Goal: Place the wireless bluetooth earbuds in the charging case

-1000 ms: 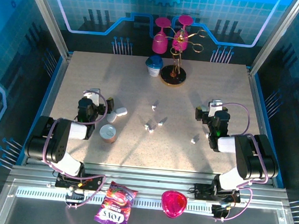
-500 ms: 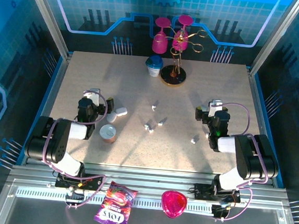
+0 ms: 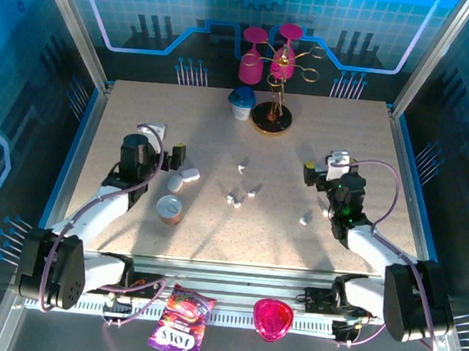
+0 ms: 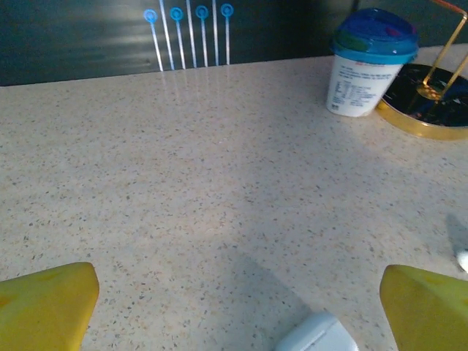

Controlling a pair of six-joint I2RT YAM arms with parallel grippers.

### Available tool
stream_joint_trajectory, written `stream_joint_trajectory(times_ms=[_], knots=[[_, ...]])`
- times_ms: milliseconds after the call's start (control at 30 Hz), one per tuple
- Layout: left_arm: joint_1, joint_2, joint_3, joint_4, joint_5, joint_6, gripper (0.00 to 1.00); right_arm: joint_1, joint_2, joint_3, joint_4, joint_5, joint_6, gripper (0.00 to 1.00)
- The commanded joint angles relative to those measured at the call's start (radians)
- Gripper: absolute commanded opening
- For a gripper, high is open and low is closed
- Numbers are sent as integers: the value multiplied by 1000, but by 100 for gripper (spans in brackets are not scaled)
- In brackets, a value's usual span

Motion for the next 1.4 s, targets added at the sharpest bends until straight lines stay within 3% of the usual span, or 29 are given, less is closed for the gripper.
stream_joint_trajectory(times_ms=[0,233,467,733,867,1367], knots=[[-27,16,108,-365,62,71,99,84,-49,57,-177,-67,-55,100],[-102,185,290,-682,22,129,99,311,-45,146,-288,-184,-59,100],[-101,317,349,-818,5,70,99,437,19,196,-285,-191,-30,100],[-99,409,351,-844,-32,57,85,460,56,226,-291,-188,-28,100],[-97,447,357,-816,-29,47,73,466,59,231,-299,-188,-21,100],[-97,543,366,-756,-44,36,53,481,81,233,-293,-188,11,100]])
